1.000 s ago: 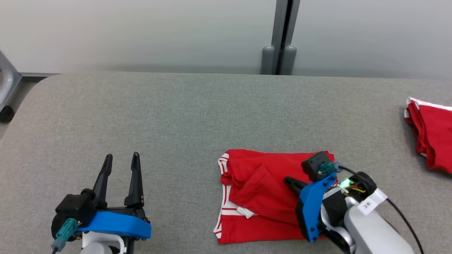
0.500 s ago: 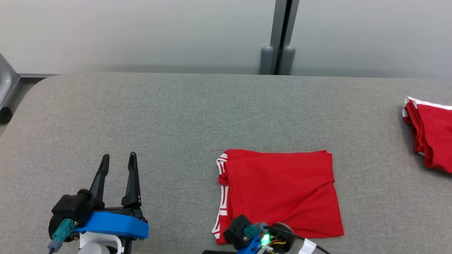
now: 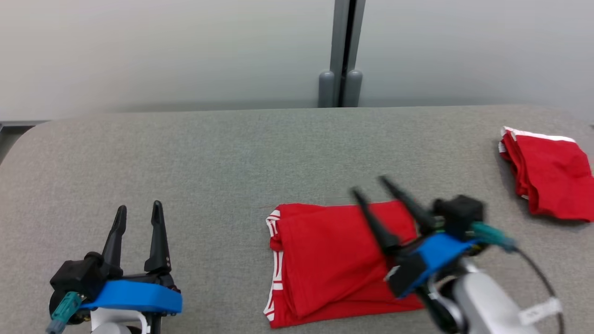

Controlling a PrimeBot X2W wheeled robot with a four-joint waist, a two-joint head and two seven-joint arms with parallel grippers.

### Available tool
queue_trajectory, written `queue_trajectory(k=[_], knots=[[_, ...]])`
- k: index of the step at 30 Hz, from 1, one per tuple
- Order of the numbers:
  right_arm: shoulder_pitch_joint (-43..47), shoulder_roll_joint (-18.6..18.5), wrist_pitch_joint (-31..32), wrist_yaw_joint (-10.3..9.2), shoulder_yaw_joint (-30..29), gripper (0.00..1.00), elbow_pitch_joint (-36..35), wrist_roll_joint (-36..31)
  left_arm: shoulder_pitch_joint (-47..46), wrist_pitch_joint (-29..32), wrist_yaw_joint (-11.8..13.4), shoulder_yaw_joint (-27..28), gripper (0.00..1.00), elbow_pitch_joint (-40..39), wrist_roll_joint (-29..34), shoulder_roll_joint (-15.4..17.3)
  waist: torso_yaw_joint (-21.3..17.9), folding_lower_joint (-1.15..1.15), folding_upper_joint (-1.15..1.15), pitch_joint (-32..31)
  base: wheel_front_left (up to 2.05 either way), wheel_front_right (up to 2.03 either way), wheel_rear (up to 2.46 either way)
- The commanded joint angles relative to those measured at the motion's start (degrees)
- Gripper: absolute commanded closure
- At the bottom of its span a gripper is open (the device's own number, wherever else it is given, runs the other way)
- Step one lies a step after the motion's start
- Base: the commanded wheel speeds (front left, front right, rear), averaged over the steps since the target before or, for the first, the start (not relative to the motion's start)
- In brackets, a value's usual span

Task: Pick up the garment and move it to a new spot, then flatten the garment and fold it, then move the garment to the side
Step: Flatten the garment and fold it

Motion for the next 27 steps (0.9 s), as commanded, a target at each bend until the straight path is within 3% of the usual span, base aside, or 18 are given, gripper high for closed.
queue_trajectory(k=[1,6,11,27], knots=[[1.5,-0.1,-0.6,0.03,-3.0,0.0,-0.8,-1.5,0.7,-0.2,0.4,0.4,0.0,-0.3,0.2,0.2,-0.8,0.0,0.0,-0.7,0.0,0.0,0.0],[7.2,0.6,0.3,0.03,-18.3,0.0,-3.3,-8.4,2.6,-0.2,0.5,1.4,0.0,-1.2,1.1,-0.2,-2.2,0.0,0.0,-2.2,0.0,0.0,0.0],[10.0,0.9,0.6,0.03,-25.2,0.0,-3.5,-11.0,4.2,-0.2,0.7,2.1,0.0,-1.1,1.7,-0.8,-3.2,0.0,0.0,-3.4,0.0,0.0,0.0],[10.9,0.7,4.1,0.03,-25.1,0.0,-0.1,-9.8,6.8,-0.2,1.1,3.3,0.0,2.6,1.5,-0.9,-4.4,0.0,0.0,-5.1,0.0,0.0,0.0]])
